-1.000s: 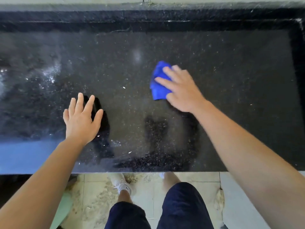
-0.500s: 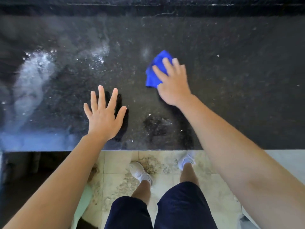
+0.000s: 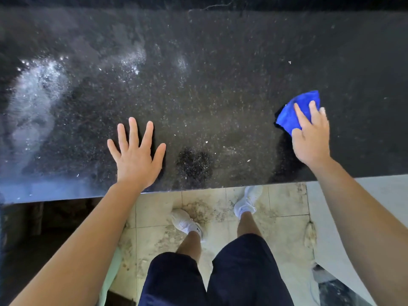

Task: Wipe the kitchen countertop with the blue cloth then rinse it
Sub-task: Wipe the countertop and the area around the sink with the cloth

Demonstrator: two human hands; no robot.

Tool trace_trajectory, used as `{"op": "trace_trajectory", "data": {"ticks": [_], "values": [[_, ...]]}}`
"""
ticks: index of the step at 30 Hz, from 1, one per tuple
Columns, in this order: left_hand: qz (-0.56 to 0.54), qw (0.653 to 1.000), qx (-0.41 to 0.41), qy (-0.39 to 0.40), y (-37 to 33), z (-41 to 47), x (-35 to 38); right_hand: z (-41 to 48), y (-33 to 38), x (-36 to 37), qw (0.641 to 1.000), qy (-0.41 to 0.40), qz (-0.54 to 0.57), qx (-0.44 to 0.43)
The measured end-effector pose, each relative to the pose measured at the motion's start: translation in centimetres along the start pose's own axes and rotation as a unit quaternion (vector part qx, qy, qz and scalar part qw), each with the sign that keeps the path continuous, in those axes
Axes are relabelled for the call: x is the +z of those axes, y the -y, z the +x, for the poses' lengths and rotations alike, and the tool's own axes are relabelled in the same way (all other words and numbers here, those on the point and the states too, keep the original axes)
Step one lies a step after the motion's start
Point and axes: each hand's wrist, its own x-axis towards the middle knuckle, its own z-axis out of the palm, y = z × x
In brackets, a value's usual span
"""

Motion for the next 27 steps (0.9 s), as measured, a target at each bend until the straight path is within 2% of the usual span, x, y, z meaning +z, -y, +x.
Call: {"op": "trace_trajectory", "data": {"ticks": [3,7,12,15,17,23,27], "values": [[-0.001,1.000,-0.001,0.002,-0.1,0.1,0.1,-6.6,1.4,1.6,0.999,-0.001,-0.013,-0.048],[-0.008,1.000,-0.018,0.006,-0.4,-0.2,0.0,-12.4,9.2,3.1,0.979,0.062,-0.001,-0.197],[-0.057,0.994,-0.092,-0.010,-1.5,-0.1,-1.4,-8.8,18.9,4.0,0.924,0.088,0.016,-0.371],[-0.063,0.988,-0.137,-0.039,-3.6,-0.3,-2.4,-5.5,17.3,3.3,0.890,0.088,-0.012,-0.448],[-0.058,0.988,-0.133,-0.045,-5.9,0.1,-2.9,-3.7,12.7,2.3,0.894,0.076,-0.011,-0.441],[-0.067,0.996,-0.039,-0.048,-18.5,3.7,-1.2,2.5,-8.2,-2.0,0.967,0.056,-0.036,-0.247],[-0.042,0.999,0.025,0.004,-26.3,4.7,1.2,4.1,-21.4,-5.2,0.985,0.057,-0.051,-0.156]]}}
